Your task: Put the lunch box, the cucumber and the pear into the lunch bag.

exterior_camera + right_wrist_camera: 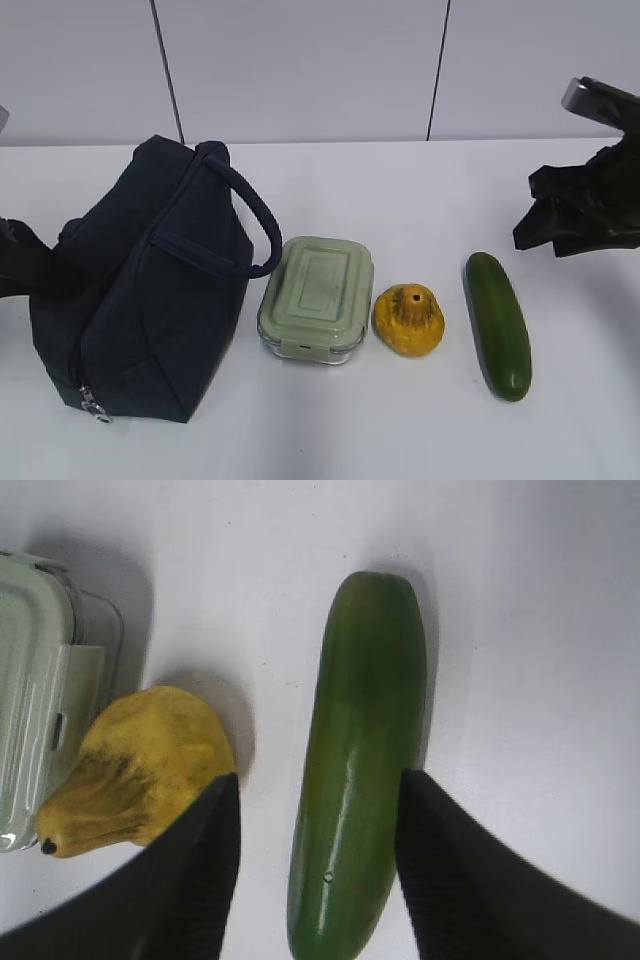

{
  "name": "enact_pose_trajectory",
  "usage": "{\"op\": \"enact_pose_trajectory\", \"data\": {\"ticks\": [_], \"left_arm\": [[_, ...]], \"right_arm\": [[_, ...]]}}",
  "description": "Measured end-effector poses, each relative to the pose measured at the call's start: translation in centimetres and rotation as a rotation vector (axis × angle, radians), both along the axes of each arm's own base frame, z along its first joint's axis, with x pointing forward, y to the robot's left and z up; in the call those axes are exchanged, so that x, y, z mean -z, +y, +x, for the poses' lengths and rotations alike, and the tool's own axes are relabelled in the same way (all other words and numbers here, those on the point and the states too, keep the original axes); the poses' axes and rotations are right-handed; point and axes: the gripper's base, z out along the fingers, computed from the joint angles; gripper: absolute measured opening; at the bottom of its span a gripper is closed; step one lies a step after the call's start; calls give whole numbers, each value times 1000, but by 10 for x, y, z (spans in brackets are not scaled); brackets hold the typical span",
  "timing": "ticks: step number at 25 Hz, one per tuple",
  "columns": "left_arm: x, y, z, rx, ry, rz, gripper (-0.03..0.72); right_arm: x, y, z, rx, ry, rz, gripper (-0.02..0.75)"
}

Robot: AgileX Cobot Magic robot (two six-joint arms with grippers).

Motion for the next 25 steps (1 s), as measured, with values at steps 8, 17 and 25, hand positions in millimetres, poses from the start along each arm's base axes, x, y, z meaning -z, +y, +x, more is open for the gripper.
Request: {"op": "enact_pose_trajectory", "data": {"ticks": [8,17,25], "left_arm": [[0,0,0,-1,-5,2,-16],[0,1,1,-9,-15,5,-16],[0,1,2,-17,-24,8,-16]], "right_arm": [[32,9,18,-42,84,-19,398],[30,34,31,-135,103,-224,442],[26,46,33,-126,99,-262,584]]}}
